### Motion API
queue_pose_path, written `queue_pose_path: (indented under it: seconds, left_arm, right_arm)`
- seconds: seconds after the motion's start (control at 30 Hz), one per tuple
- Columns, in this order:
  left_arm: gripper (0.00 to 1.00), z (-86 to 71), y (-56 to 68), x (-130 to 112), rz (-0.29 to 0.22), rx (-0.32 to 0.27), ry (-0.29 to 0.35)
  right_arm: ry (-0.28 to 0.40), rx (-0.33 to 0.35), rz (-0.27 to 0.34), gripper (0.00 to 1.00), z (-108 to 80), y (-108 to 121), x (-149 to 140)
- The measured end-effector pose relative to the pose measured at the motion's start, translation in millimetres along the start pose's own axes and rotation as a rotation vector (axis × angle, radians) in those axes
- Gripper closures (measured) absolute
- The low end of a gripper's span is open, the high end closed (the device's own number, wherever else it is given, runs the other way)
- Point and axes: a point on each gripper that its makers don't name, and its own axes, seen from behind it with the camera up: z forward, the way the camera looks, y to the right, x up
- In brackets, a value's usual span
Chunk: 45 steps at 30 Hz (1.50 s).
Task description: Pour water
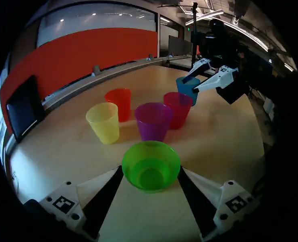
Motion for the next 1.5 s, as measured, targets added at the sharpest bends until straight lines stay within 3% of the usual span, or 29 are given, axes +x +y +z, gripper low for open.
queue_pose_path:
  seconds: [0.6,1.1,1.17,1.5]
  left_arm:
    - [0.03,-9.7,0.9,-8,-0.041,0.004,0.000]
    - [0.03,-12.4,2.7,-10,-0.042,0.004,-0.009]
    - [0.03,-13.6,2.9,-10,-0.041,0.005,-0.007]
    - [0.03,-24.7,0.6,-12,-0.050,0.031,0.002]
  right_arm:
    - [-0.014,-0.013,0.010,0.07,9.1,-1,-25]
    - [-0.024,-0.018,0.023,0.05,2.4,-4,-37]
    - [-0.025,-0.019,0.029,0.00,1.2,-5,-37]
    - [-0.006,-0.023,0.050,0.00,-13.1,-7,-37]
